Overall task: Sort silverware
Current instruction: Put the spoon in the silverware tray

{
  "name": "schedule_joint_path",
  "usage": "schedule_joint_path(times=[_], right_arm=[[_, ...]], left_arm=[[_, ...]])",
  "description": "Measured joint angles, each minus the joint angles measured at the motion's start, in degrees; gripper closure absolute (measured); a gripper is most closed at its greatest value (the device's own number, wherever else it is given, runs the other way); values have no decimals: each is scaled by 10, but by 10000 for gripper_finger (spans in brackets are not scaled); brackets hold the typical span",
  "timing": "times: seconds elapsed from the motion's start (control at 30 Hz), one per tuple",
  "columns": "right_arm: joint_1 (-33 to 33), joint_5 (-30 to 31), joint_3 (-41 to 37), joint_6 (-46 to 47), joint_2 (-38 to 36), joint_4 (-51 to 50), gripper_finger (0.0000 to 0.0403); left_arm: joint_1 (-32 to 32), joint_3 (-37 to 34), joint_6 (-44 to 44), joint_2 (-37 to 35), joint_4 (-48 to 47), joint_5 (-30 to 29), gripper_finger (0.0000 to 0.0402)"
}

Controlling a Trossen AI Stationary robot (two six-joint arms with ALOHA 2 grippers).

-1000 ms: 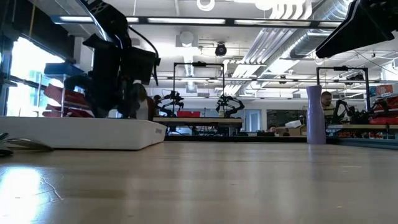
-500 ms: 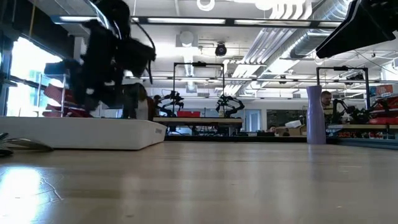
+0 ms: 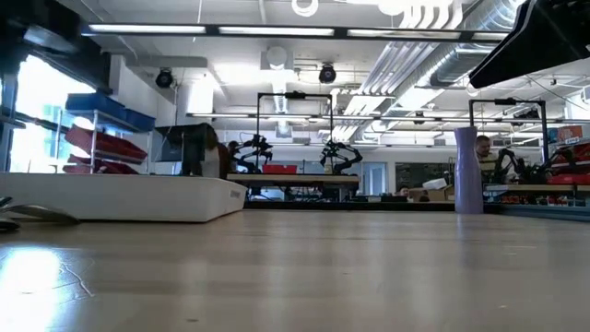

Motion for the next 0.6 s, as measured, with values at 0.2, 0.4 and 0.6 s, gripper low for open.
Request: schedule_joint_path(times=[0.2,0.4,0.6], right_arm=[[-1,13,0,-1,0,0,265],[-7,16,0,-1,0,7,265],[-7,16,0,-1,0,8,265]], left_arm=[[-121,0,-184,48,32,49,261],[-156,0,-254,98,1,58,265],[-144,-5,-255,103,-34,63,257]])
